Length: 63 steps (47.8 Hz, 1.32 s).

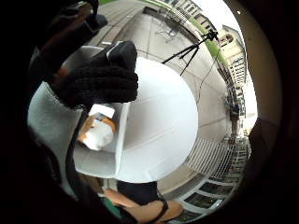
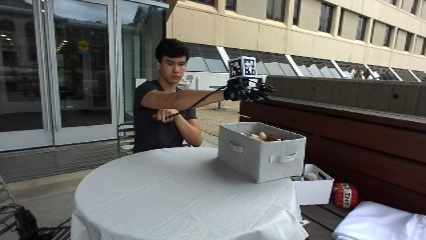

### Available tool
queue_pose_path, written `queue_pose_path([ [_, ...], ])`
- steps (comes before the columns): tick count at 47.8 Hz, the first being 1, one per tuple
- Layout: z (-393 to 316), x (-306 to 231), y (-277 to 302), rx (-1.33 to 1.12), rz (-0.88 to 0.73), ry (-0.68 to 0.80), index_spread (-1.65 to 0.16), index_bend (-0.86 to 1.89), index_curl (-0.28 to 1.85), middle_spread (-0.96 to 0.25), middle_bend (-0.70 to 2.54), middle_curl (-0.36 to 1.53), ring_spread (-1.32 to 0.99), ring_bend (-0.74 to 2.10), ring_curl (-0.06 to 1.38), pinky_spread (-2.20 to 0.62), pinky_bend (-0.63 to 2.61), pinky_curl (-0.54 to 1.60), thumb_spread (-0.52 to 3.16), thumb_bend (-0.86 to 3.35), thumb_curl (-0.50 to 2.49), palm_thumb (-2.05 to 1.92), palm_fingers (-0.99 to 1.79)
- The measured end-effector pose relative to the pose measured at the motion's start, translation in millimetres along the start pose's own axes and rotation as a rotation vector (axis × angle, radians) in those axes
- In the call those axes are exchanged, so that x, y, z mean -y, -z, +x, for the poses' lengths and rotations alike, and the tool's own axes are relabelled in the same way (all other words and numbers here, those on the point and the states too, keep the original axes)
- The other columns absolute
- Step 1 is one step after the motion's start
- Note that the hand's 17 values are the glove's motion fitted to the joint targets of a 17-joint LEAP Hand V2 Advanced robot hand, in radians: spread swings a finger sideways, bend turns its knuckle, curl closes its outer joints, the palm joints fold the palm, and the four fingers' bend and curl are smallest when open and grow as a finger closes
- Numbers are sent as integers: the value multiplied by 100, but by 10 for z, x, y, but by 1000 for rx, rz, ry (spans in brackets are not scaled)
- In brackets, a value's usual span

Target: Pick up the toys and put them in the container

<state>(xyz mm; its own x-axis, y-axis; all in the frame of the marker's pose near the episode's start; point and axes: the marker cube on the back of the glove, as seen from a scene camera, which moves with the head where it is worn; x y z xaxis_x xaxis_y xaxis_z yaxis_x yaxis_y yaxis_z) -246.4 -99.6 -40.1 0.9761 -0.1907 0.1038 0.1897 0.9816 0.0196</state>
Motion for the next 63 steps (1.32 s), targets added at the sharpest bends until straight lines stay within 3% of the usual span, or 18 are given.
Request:
queue_pose_path([
  [9,634,-161,-78,-57,10,-11,-30,15,15,-18,37,62,-9,78,31,-4,119,44,103,-9,49,-11,-7],
  [34,2717,-1037,-137,-162,43,-164,-32,17,23,-8,33,53,-3,62,26,3,106,36,105,-8,27,-11,-3],
  [48,3269,-1372,-365,-150,-15,-187,-33,18,29,-8,29,50,-9,49,23,1,91,31,106,-9,21,-12,-7],
  [63,3452,-1457,-539,-176,29,-209,-32,17,31,-7,26,47,-15,39,22,-4,78,29,107,-8,18,-12,-6],
])
